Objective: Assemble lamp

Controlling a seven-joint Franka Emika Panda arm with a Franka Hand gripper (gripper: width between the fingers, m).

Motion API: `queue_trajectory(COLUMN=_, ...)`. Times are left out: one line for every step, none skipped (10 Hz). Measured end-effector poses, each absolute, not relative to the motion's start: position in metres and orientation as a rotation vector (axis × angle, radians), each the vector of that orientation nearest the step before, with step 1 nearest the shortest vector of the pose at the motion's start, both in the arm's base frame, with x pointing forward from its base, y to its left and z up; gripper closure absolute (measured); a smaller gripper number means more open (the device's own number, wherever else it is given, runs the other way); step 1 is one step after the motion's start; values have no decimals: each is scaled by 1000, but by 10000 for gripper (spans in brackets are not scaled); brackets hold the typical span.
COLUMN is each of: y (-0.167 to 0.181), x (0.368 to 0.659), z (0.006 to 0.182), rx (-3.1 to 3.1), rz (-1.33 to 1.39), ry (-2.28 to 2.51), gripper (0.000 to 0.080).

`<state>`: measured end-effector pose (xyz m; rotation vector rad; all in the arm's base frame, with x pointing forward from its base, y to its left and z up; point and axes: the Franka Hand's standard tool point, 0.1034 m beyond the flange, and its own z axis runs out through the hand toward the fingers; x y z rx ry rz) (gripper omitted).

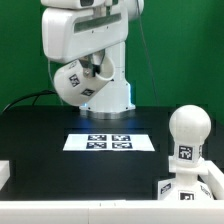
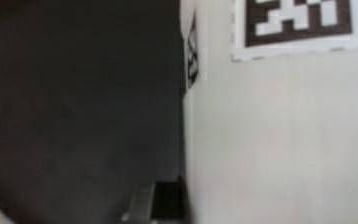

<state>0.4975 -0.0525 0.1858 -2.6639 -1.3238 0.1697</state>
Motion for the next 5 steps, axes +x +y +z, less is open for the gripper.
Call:
queue_trajectory(y=-49, x=505, z=189, rx=-2671, rz=105, ry=-1246, gripper=752)
queue_trajectory(y=-44, x=510, z=192, rx=-2671, rz=58, ry=-1200, gripper=752)
queue_trajectory(y=-43, x=513, z=193, rx=-2675, rz=20, ry=-1160, gripper=752)
queue_trajectory(y=-47, x=514, z=193, rx=-2663, rz=-55, ry=-1160, gripper=752)
queue_trajectory(y=-53, x=511, z=192, rx=-2664, rz=-98, ry=-1129, gripper=752)
